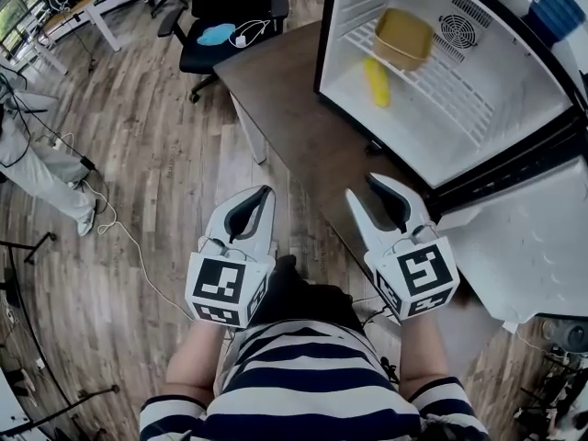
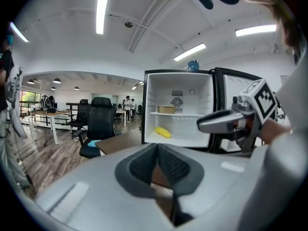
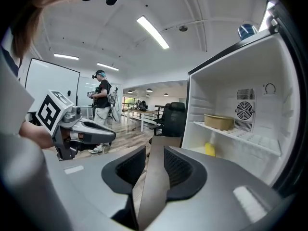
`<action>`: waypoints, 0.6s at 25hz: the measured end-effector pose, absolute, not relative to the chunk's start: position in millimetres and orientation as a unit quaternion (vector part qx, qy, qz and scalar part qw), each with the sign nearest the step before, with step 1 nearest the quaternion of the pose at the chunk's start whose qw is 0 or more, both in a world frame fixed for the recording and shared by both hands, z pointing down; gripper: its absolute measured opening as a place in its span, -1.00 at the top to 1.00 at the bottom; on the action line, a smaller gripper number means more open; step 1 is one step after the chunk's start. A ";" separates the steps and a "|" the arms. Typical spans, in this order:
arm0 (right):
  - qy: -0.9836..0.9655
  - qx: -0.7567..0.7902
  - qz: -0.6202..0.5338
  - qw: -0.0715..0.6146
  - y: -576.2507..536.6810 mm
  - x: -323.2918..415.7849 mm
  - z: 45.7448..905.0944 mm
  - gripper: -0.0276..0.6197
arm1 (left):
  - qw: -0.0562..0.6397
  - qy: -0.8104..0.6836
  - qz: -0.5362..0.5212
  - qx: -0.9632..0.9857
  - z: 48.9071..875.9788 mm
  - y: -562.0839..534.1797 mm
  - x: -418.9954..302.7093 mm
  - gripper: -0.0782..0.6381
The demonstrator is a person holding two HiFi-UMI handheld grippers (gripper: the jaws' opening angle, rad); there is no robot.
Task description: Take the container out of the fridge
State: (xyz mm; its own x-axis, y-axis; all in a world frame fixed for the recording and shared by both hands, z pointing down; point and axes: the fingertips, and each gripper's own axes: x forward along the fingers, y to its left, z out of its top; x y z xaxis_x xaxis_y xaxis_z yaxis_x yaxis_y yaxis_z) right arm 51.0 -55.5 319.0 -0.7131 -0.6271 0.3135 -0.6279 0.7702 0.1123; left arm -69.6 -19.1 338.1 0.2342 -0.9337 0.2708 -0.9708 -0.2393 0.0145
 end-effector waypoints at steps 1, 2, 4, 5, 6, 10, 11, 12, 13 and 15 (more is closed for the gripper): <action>-0.925 0.341 -0.001 0.169 -60.8 51.2 316.3 0.59 | 0.090 -0.608 0.102 0.782 338.3 -25.4 -69.3 0.78; -0.924 0.342 -0.005 0.169 -66.4 50.6 313.6 0.59 | 0.090 -0.606 0.101 0.784 338.0 -31.9 -70.0 0.78; -0.922 0.348 -0.013 0.171 -79.0 48.9 307.5 0.59 | 0.091 -0.601 0.098 0.788 336.6 -45.6 -73.3 0.78; -0.919 0.354 -0.016 0.172 -86.2 48.4 304.7 0.59 | 0.091 -0.597 0.098 0.791 336.0 -53.2 -75.4 0.78; -0.917 0.360 -0.020 0.172 -94.0 47.9 302.1 0.59 | 0.091 -0.594 0.097 0.794 335.4 -61.4 -77.6 0.78; -0.904 0.383 -0.047 0.185 -129.4 44.3 292.4 0.58 | 0.089 -0.583 0.097 0.802 332.5 -97.2 -87.9 0.78; -0.900 0.389 -0.055 0.190 -137.7 43.3 289.6 0.58 | 0.089 -0.579 0.097 0.805 331.8 -105.7 -89.9 0.78; -0.897 0.394 -0.061 0.193 -145.3 42.6 286.9 0.58 | 0.089 -0.575 0.097 0.808 331.2 -113.6 -91.4 0.78; -0.894 0.398 -0.064 0.195 -152.6 42.1 284.1 0.57 | 0.088 -0.570 0.098 0.811 330.8 -121.1 -92.8 0.78; -0.891 0.407 -0.068 0.191 -166.9 41.5 278.8 0.57 | 0.087 -0.563 0.098 0.816 329.6 -135.6 -95.5 0.78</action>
